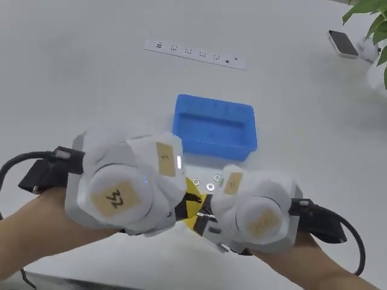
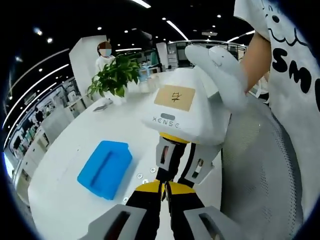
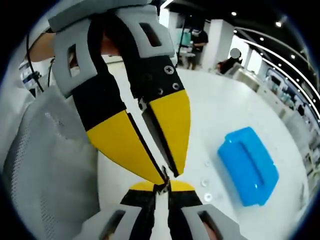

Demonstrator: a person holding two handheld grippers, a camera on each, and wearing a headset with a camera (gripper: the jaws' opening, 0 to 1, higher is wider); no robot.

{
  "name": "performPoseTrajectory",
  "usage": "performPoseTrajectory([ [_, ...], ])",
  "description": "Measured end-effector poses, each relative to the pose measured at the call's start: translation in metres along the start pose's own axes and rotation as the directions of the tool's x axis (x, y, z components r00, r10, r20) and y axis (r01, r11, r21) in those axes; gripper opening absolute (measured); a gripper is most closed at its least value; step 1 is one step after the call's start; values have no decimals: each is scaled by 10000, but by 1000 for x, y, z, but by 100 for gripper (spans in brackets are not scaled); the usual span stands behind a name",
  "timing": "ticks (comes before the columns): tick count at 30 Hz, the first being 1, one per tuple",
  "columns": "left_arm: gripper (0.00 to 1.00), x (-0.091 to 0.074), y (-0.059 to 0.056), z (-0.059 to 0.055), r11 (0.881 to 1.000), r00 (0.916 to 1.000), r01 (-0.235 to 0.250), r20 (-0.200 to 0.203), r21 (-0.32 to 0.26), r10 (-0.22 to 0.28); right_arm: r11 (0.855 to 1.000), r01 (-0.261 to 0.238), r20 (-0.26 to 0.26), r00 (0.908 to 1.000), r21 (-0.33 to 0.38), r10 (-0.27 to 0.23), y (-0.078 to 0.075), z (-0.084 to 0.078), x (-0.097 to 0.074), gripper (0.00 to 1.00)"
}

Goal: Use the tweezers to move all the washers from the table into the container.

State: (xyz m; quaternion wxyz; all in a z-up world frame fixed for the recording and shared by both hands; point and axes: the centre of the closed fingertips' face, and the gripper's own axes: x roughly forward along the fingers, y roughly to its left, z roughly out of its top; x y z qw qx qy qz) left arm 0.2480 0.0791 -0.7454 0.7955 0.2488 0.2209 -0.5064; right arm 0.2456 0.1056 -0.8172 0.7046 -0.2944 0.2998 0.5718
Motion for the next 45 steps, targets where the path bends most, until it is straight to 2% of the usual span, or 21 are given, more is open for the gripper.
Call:
performPoseTrajectory([
  [2, 10, -5, 7, -2, 9942, 9970, -735, 180, -781, 751, 10000, -6, -38, 10000, -70, 6, 2, 0, 0, 4],
  [4, 24, -13, 12, -6, 9723, 9879, -1379, 437, -1887, 1486, 9998, -2, -55, 10000, -184, 1, 3, 0, 1, 3],
  [6, 30, -25, 19, -13, 9250, 9688, -2099, 603, -3169, 2405, 9998, 14, -101, 9999, -215, -16, 3, 1, 1, 3],
  [7, 34, -33, 23, -20, 8909, 9529, -2549, 587, -3760, 2975, 9997, 9, -118, 9999, -242, -11, 4, 1, 1, 3],
  [8, 39, -38, 25, -26, 8657, 9430, -2835, 443, -4125, 3299, 9997, 14, -126, 9999, -240, -17, 4, 1, 1, 3],
  [9, 44, -47, 27, -36, 8249, 9252, -3308, 149, -4583, 3793, 9998, 44, -161, 9999, -192, -48, 3, 1, 2, 3],
  [13, 67, -70, 30, -65, 7159, 8590, -4736, -896, -5130, 5041, 9998, 88, -152, 9998, 160, -85, -2, 0, 0, 3],
  [15, 72, -80, 31, -74, 6776, 8273, -5265, -1259, -5135, 5474, 9985, 150, -4, 9999, 520, -150, -6, 2, -1, 3],
  [16, 76, -85, 31, -78, 6504, 8059, -5547, -1405, -5189, 5752, 9975, 170, 85, 9998, 682, -176, -8, 3, -3, 3],
  [18, 87, -89, 31, -87, 6110, 7785, -5907, -1732, -5270, 6032, 9927, 198, 309, 9992, 1191, -236, -14, 6, -5, 3],
  [20, 89, -90, 29, -92, 5930, 7609, -6150, -1937, -5197, 6193, 9864, 229, 451, 9985, 1629, -307, -22, 8, -7, 4],
  [22, 90, -87, 27, -95, 5893, 7490, -6303, -1962, -5054, 6329, 9781, 268, 576, 9976, 2062, -394, -31, 10, -8, 4],
  [24, 93, -85, 28, -102, 5874, 7282, -6640, -2216, -4627, 6486, 9717, 359, 751, 9957, 2334, -548, -42, 14, -8, 4],
  [26, 93, -81, 27, -104, 6086, 7333, -6684, -2418, -4276, 6355, 9683, 478, 860, 9938, 2452, -709, -53, 18, -8, 4],
  [28, 94, -82, 28, -101, 6067, 7284, -6710, -2260, -4263, 6468, 9652, 539, 1007, 9915, 2559, -821, -61, 23, -8, 4],
  [30, 97, -77, 28, -98, 6178, 7462, -6433, -1896, -4522, 6382, 9600, 524, 1153, 9895, 2749, -871, -69, 27, -7, 4],
  [32, 99, -74, 24, -100, 6239, 7655, -6223, -2009, -4727, 6113, 9560, 486, 1240, 9884, 2893, -877, -74, 30, -4, 4],
  [35, 99, -76, 26, -98, 6161, 7630, -6166, -1792, -4901, 6211, 9520, 497, 1349, 9864, 3020, -943, -81, 34, 0, 4],
  [38, 99, -74, 25, -101, 6075, 7744, -5990, -1846, -5216, 6051, 9531, 599, 1420, 9842, 2968, -1061, -85, 37, 4, 4],
  [44, 99, -71, 22, -105, 6207, 7875, -5907, -2007, -5156, 5827, 9557, 643, 1355, 9850, 2871, -1070, -92, 39, 14, 5],
  [45, 99, -69, 20, -107, 6205, 7966, -5803, -2093, -5275, 5671, 9551, 646, 1346, 9851, 2892, -1074, -93, 38, 16, 5],
])
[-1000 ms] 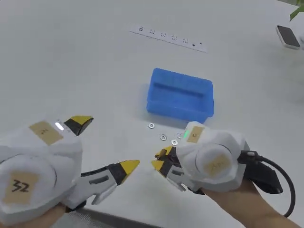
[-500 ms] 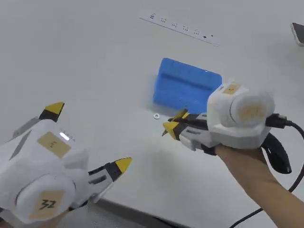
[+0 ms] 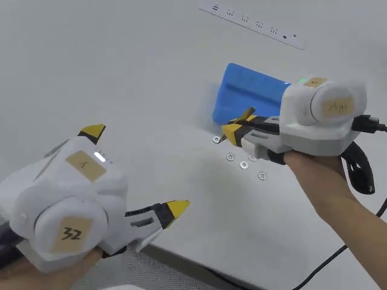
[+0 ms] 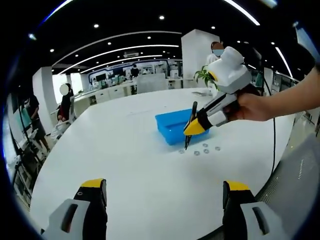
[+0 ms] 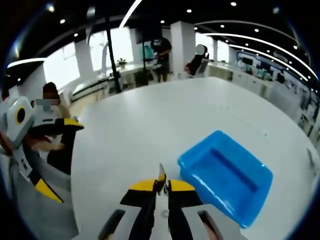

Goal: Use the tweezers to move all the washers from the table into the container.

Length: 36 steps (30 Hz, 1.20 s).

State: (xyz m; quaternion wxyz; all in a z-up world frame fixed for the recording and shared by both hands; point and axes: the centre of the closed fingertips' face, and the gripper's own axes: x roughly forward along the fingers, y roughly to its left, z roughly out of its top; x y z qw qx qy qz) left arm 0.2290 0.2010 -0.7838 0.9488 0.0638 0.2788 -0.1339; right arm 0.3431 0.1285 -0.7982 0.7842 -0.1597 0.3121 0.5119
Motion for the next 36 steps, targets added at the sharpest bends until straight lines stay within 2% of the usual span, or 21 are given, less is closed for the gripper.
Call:
performPoseTrajectory([
  [1, 99, 0, -1, -2, 10000, 10000, 27, -93, -8, -27, 10000, -18, -38, 10000, 19, 18, -1, -1, 1, 5],
  [5, 99, 1, -3, -2, 9998, 9999, 97, -82, 145, -96, 10000, -29, -148, 9999, -73, 28, -1, -4, 4, 5],
  [12, 99, 1, -2, -3, 9999, 9999, 88, -146, 69, -87, 9998, -88, -158, 9998, -153, 86, 0, -2, 10, 5],
  [15, 98, 1, -1, -4, 9999, 9998, 58, -167, 130, -56, 9986, 73, -379, 9992, -516, -93, -1, -6, 14, 5],
  [17, 96, 1, -2, -4, 9999, 9997, 92, -206, 145, -89, 9980, -20, -536, 9986, -637, -14, 2, -9, 16, 5],
  [18, 97, 1, -2, -4, 9999, 9997, 103, -215, 133, -100, 9974, 6, -373, 9993, -719, -33, 2, -6, 16, 5],
  [26, 97, 1, -2, -6, 9998, 9994, 123, -311, 136, -118, 9992, 139, -254, 9996, -375, -148, -2, -8, 19, 3],
  [34, 96, 1, -2, -6, 9998, 9995, 119, -306, 166, -114, 9977, 333, -496, 9981, -591, -362, -1, -7, 16, 3],
  [36, 96, 1, -2, -6, 9998, 9994, 116, -333, 186, -110, 9990, 291, -207, 9993, -331, -298, 1, 1, 11, 3],
])
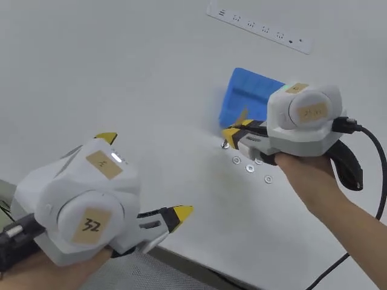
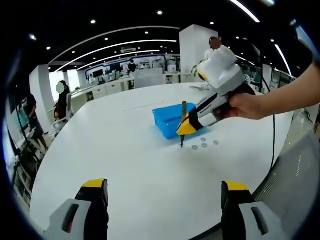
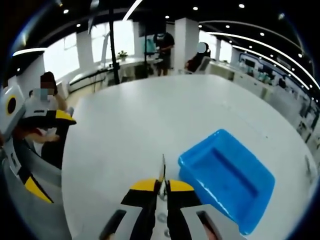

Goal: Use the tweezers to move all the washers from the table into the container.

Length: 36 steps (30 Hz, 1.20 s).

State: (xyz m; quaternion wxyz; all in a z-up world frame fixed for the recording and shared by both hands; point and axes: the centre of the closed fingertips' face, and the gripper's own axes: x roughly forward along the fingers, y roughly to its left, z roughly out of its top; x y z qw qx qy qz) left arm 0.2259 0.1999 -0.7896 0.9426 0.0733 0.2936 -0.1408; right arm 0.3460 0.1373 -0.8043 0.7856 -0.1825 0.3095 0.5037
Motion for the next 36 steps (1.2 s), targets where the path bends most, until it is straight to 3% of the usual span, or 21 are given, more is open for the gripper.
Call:
performPoseTrajectory([
  [11, 95, -1, 2, 1, 9999, 9999, -100, 49, 82, 99, 9997, 2, 1021, 9948, 257, -28, -6, 43, -31, 3],
  [20, 98, 0, 0, 1, 9999, 10000, -40, 54, 130, 39, 9987, 483, 1443, 9882, 177, -503, -24, 60, -43, 3],
  [27, 98, -1, 2, 1, 9999, 9999, -92, 60, 53, 91, 9956, 778, 1584, 9837, 520, -852, -41, 65, -38, 2],
  [31, 98, 0, 1, 1, 10000, 10000, -14, 35, 48, 14, 9924, 1044, 1568, 9811, 654, -1135, -50, 62, -27, 2],
  [33, 98, 0, 0, 1, 10000, 10000, 7, 37, 62, -7, 9874, 1211, 1733, 9752, 1018, -1374, -56, 62, -25, 3],
  [36, 98, 1, 0, 0, 10000, 10000, 8, 11, 54, -8, 9778, 1113, 1624, 9766, 1774, -1407, -65, 53, -14, 3],
])
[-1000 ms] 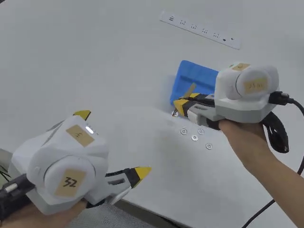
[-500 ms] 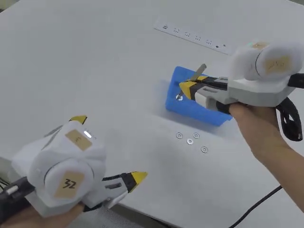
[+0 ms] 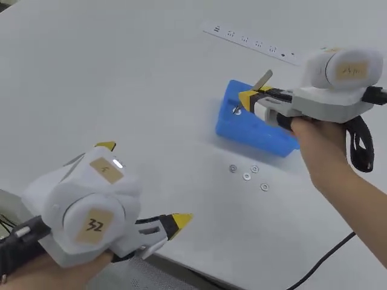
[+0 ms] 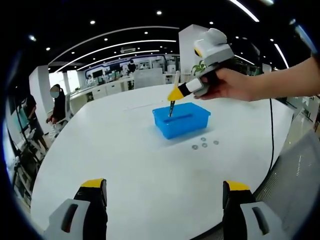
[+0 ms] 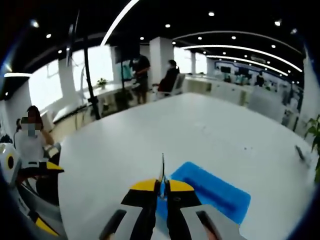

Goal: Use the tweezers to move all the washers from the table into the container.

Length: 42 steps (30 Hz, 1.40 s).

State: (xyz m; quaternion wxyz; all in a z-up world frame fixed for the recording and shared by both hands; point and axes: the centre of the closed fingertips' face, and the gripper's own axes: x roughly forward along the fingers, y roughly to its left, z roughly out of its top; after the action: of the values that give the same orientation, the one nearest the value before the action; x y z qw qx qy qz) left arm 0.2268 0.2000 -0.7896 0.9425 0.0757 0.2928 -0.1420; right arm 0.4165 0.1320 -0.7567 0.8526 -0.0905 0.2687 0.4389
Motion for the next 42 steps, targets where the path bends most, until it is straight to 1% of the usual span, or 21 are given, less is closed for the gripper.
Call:
performPoseTrajectory([
  [2, 98, 0, 0, 0, 10000, 10000, -14, -24, 13, 14, 9997, 16, -135, 9999, 232, -13, -4, -7, 10, 3],
  [4, 98, 0, 1, -1, 10000, 10000, -24, -30, -1, 24, 9996, 70, -220, 9997, 271, -64, -7, -8, 10, 3],
  [5, 98, 0, 1, 0, 10000, 10000, -19, -15, -23, 19, 9995, 64, -348, 9994, 303, -54, -10, -14, 18, 3],
  [8, 98, 0, 1, -1, 10000, 10000, -51, -42, -47, 51, 9989, 119, -543, 9985, 455, -94, -16, -20, 26, 3],
  [9, 98, 0, 1, -1, 10000, 10000, -37, -30, -59, 37, 9988, 151, -641, 9979, 475, -120, -18, -25, 29, 3],
  [12, 98, 0, 1, -1, 10000, 10000, -51, -58, -45, 51, 9981, 136, -739, 9972, 602, -92, -19, -30, 32, 3],
  [13, 97, 0, 1, -1, 10000, 10000, -38, -85, -50, 38, 9976, 126, -772, 9970, 674, -73, -17, -30, 29, 3],
  [18, 96, 0, 1, -1, 10000, 9999, -20, -105, -25, 19, 9967, 124, -959, 9954, 799, -47, -20, -37, 38, 3],
  [20, 96, 0, 1, -1, 10000, 9999, -54, -94, -54, 53, 9964, 109, -992, 9951, 838, -25, -19, -38, 37, 3],
  [23, 96, 0, 2, -2, 10000, 9999, -68, -110, -63, 68, 9961, 119, -1039, 9946, 869, -28, -18, -44, 40, 3],
  [25, 95, 0, 2, -2, 9999, 9999, -86, -115, -65, 85, 9961, 176, -914, 9958, 862, -97, -19, -43, 38, 3],
  [33, 94, -1, 2, -3, 9999, 9998, -100, -183, -42, 99, 9966, 165, -975, 9952, 808, -86, -19, -43, 38, 4],
  [35, 94, -1, 3, -2, 9999, 9998, -115, -136, -73, 114, 9963, 230, -1007, 9948, 827, -146, -20, -43, 36, 4],
  [36, 95, 0, 2, -3, 9999, 9998, -82, -194, -106, 80, 9966, 317, -716, 9971, 757, -263, -22, -39, 33, 4],
  [38, 95, 0, 3, -4, 9999, 9996, -157, -225, -38, 156, 9945, 159, -641, 9979, 1037, -93, -20, -34, 28, 4],
  [42, 95, 0, 3, -4, 9999, 9997, -153, -210, -63, 151, 9975, 73, -498, 9988, 705, -38, -16, -26, 16, 3],
])
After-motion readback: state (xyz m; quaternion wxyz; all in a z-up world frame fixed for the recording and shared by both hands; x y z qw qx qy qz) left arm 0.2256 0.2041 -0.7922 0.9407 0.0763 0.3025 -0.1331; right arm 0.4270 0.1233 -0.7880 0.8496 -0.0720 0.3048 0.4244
